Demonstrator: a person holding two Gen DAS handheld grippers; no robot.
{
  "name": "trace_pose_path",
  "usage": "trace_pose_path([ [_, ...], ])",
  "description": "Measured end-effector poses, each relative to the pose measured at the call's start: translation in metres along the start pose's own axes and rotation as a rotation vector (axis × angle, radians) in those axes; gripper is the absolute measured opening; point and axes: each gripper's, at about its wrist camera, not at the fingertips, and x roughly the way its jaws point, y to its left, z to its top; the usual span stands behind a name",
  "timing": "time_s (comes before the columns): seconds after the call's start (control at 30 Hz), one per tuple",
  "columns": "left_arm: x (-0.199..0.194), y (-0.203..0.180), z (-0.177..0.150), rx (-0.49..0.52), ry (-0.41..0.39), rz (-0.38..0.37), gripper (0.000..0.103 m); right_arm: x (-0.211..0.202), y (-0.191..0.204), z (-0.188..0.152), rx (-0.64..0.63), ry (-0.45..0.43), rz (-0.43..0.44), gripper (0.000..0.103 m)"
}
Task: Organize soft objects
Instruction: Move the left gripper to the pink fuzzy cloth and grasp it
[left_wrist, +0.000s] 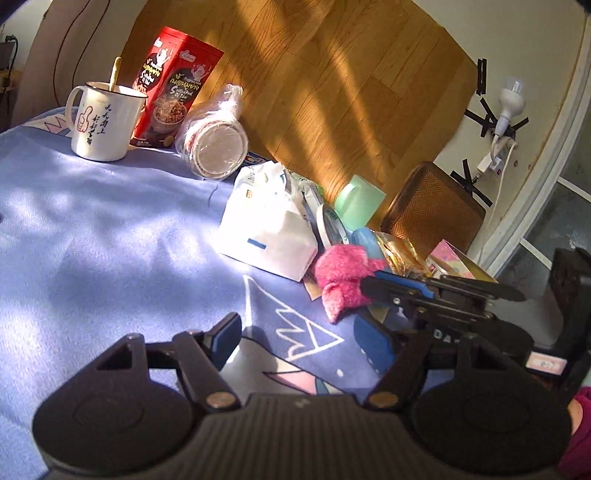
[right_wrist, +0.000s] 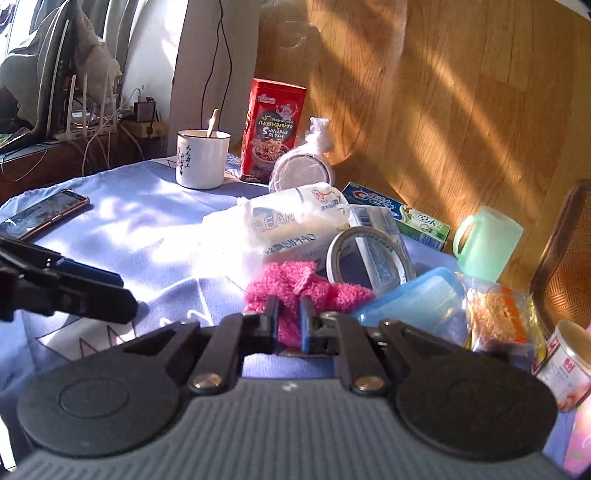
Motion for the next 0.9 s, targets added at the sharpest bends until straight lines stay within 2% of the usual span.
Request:
trace_pose_path([
  [0.1,0.005,-0.003,-0.002,-0.006,0.013,-0.039,0.069,-0.031,0.0,-0.011,0.001,-0.04,-0.023,0.007],
  [0.17,0.01,-0.01,-0.003,0.002,0.029,-0.069,0.074,-0.049,-0.006,-0.022,0.031,-0.05,-0.032,0.007],
  [0.33,0.028,-0.034,-0.008,0.042,0.078,-0.128,0.078,-0.069,-0.018,-0.05,0.095,-0.008,-0.053,0.011],
  [0.4,0.034,-0.042,-0.009,0.053,0.099,-0.143,0.084,-0.073,-0.02,-0.057,0.138,-0.004,-0.046,0.011],
  [0.43,0.036,-0.047,-0.011,0.06,0.105,-0.148,0.088,-0.074,-0.021,-0.059,0.16,-0.002,-0.039,0.017],
  [0.53,0.037,-0.056,-0.014,0.087,0.114,-0.146,0.094,-0.076,-0.019,-0.064,0.204,-0.012,-0.045,0.043],
  [0.63,0.037,-0.06,-0.015,0.094,0.12,-0.14,0.096,-0.075,-0.021,-0.066,0.224,-0.008,-0.04,0.044],
  [0.73,0.035,-0.059,-0.013,0.075,0.119,-0.142,0.1,-0.076,-0.024,-0.07,0.249,-0.006,-0.025,0.053],
  [0.9,0.038,-0.059,-0.01,0.061,0.131,-0.144,0.1,-0.078,-0.03,-0.077,0.271,0.001,0.0,0.056],
])
